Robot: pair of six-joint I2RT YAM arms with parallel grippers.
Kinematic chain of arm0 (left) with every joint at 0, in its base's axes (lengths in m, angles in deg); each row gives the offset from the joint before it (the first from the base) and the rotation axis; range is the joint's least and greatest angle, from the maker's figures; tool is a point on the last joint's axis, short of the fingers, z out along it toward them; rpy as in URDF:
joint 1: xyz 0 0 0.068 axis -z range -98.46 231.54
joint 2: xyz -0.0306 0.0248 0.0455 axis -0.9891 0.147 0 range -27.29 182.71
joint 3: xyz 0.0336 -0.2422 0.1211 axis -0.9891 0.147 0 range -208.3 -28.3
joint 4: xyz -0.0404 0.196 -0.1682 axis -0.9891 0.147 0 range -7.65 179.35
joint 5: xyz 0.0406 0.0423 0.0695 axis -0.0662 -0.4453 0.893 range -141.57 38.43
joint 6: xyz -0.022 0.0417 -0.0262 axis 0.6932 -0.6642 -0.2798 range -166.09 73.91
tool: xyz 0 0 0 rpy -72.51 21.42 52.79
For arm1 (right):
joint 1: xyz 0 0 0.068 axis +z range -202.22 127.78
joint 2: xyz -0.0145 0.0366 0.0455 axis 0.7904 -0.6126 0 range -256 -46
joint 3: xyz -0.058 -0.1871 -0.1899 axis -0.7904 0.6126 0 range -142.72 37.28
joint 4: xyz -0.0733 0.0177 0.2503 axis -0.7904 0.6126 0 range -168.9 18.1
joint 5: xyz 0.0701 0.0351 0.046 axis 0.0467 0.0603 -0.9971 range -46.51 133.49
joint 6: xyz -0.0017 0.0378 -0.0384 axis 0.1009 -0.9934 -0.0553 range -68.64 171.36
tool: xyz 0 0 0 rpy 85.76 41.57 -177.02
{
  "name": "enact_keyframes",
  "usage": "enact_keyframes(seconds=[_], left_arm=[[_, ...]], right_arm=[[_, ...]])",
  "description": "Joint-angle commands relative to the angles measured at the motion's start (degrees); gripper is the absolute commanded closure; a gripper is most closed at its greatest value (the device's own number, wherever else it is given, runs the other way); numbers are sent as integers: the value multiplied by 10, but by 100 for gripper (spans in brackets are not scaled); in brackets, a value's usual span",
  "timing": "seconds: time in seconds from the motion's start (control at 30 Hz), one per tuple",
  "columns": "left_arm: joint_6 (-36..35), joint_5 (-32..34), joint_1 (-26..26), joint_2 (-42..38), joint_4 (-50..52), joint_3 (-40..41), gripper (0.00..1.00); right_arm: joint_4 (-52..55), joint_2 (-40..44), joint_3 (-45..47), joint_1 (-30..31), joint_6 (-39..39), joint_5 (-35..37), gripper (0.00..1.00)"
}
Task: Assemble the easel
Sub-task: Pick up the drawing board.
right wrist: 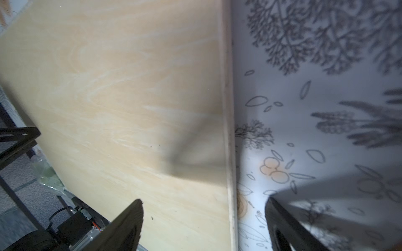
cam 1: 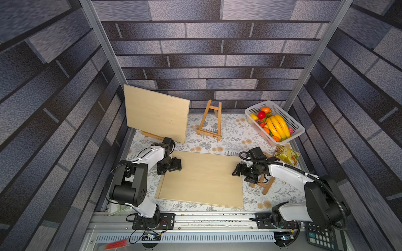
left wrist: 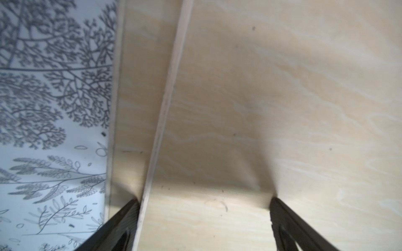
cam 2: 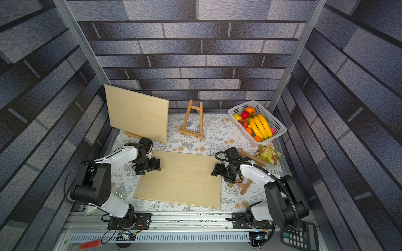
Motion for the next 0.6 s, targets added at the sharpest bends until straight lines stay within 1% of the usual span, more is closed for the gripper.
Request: enact_keyframes(seconds=[0.0,0.17,0.3,0.5,0.57], left_arm=[[-14,-114,3,40,-49,43,5],[-16,-113,-2,38,-48,45,5],[-18,-112,-4,37,-45,44,5],[-15,-117,-2,37,-47,45,5],[-12,-120,0,38,-51,49,5]], right_arm=[[92,-12,-17,4,18,64,10],[107,-26,-37,3,29,56,9],[60,-45,-17,3,28,2,8],[-36,-67,12,4,11,-73,9],[-71,-71,17,4,4,-109,10]])
